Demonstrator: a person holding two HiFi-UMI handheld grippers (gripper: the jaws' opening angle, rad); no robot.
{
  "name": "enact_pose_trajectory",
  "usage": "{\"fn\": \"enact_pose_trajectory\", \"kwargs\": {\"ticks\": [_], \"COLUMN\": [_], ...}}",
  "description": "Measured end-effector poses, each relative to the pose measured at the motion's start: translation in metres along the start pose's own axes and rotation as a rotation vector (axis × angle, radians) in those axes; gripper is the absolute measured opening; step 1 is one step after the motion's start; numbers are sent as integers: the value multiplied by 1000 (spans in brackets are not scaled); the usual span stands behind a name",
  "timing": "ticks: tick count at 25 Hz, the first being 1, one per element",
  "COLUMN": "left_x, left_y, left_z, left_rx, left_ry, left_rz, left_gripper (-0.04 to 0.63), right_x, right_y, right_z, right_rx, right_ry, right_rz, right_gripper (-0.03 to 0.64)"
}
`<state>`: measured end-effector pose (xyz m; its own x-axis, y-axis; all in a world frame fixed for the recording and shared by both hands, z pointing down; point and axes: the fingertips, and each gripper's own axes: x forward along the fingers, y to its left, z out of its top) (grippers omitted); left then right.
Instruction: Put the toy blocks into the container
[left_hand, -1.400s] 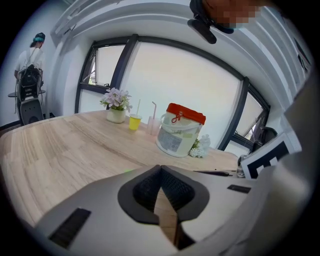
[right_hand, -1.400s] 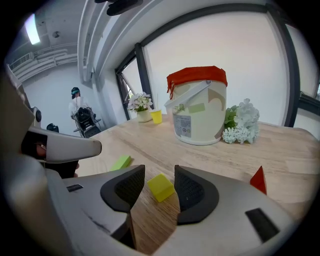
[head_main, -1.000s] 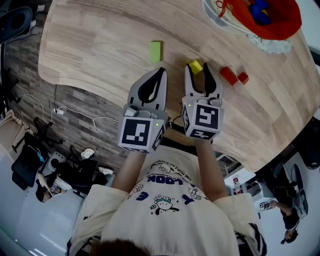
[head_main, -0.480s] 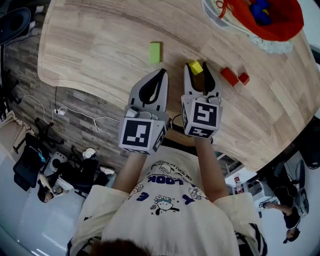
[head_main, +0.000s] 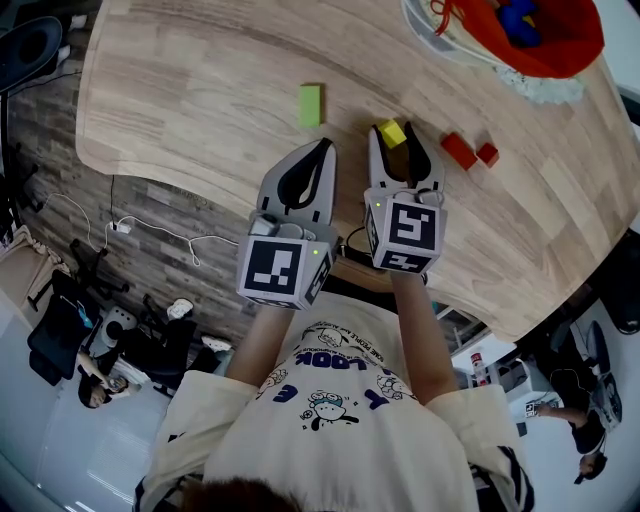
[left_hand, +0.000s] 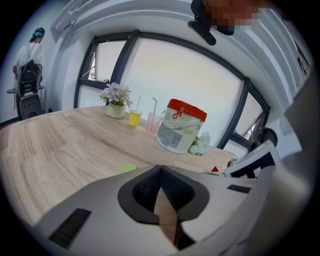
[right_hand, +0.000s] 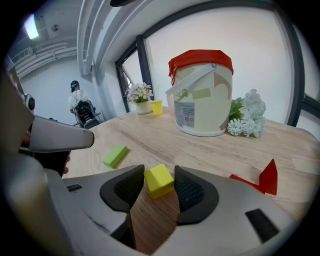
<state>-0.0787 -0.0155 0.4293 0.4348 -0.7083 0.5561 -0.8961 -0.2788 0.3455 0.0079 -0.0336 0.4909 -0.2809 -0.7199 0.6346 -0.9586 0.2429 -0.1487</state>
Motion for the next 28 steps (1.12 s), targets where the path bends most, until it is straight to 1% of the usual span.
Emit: {"fn": "enact_pose_trajectory", "kwargs": {"ticks": [4,14,20,28], "left_x": [-2,-4,-5,-9], "left_y": [1,-7,-15,-27], "left_z": [0,15,33,66], "left_rx": [3,25,56,87], "left_ry": [-7,-35,-72,-144], "left_rz": [-1,-29,-52,-80], "left_gripper": [26,26,26,26], "right_x": [-1,-18,-36,-62], "right_y": [-1,-5,-11,-17], "right_z": [2,28,59,105], "right_rx": [8,16,19,1], "right_ry": [-5,-53,-120,-217], "right_rz": [11,4,-10,-39], "right_gripper": [186,183,183,183]}}
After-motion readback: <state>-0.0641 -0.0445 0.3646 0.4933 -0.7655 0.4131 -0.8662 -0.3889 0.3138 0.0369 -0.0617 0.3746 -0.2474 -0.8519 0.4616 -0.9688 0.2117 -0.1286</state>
